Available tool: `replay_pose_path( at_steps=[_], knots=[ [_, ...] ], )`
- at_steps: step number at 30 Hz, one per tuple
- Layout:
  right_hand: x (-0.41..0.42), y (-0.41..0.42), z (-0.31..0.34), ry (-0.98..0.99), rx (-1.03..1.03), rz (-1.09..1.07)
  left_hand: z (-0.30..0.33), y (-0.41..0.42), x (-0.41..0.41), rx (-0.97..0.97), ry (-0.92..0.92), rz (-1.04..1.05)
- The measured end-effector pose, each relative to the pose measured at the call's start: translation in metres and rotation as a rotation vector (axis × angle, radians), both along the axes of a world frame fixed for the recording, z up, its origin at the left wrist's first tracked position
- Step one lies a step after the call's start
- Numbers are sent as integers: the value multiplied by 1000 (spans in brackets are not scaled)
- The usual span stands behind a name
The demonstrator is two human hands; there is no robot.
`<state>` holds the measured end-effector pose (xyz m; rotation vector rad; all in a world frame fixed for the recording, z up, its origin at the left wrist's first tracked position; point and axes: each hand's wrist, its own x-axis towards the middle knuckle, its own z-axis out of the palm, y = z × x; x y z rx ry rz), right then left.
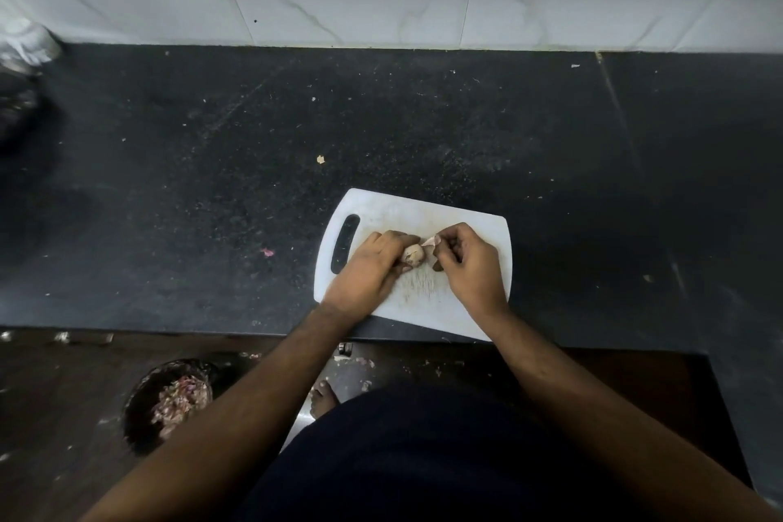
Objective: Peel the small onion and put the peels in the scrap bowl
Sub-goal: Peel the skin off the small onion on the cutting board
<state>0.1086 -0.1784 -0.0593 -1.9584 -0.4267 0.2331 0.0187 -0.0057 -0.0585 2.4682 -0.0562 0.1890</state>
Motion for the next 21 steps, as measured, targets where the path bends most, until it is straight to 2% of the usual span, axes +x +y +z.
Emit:
replay_pose_path(
  at_steps=[5,11,16,21],
  knots=[
    [4,-1,0,44,53,-156,-2,2,0,-11,15,22],
    [-5,2,-6,-307,-115,224,-6,-1,0,-81,-12,96],
    [-4,0,-5,-261,-25,228,-5,-1,-1,-44,-45,51],
    [-5,2,-5,-222,-79,198,-5,1,-1,-33,-47,-1]
  ],
)
